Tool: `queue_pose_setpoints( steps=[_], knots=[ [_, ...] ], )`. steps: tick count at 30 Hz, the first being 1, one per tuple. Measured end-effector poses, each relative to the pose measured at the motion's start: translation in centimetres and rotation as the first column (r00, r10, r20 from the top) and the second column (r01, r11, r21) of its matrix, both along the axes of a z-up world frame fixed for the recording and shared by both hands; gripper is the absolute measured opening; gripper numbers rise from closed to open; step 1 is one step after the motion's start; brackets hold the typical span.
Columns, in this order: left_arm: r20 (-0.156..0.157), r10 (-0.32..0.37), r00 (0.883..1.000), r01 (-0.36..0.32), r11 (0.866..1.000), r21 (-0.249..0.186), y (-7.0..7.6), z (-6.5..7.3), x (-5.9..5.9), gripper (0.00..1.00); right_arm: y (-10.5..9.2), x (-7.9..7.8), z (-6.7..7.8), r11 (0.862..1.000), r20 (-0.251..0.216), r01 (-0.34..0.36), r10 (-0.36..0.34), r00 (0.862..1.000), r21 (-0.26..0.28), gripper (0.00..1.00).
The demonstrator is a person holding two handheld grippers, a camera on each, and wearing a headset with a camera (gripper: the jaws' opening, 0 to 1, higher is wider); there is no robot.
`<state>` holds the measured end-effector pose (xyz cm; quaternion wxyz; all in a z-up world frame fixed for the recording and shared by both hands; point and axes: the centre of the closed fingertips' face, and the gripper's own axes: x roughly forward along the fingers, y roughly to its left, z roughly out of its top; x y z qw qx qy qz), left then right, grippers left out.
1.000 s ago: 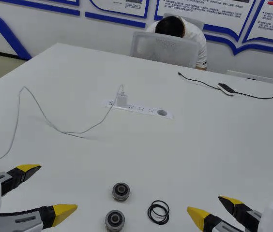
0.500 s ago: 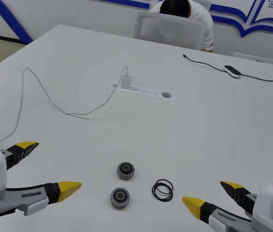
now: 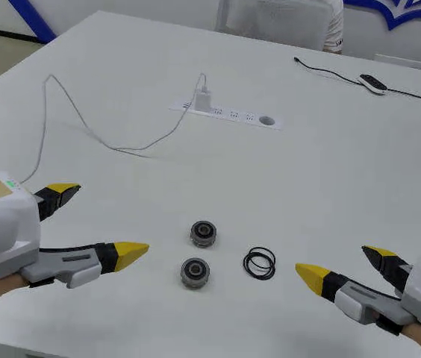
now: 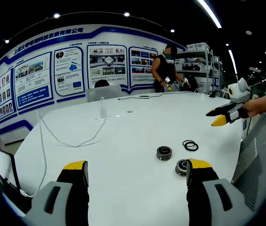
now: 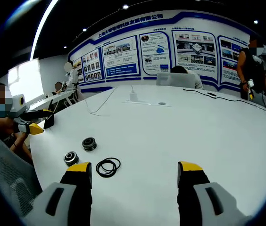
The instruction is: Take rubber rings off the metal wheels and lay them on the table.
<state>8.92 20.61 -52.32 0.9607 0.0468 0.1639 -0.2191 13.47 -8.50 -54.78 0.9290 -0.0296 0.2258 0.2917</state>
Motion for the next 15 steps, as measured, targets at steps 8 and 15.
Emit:
queue_pose_setpoints(
  steps=[8,15],
  knots=[
    [-0.015,-0.034,0.999,0.035,0.999,0.007,-0.90,-0.71,-0.23,0.88,-0.58,-0.40,0.52,1.000,0.004,0.024,-0.024,1.000,0.012,0.75],
    [-0.009,-0.034,0.999,0.034,0.999,0.001,-0.73,-0.52,-0.36,0.87,-0.75,-0.61,0.55,0.999,0.001,0.033,-0.033,0.999,0.018,0.75]
  ],
)
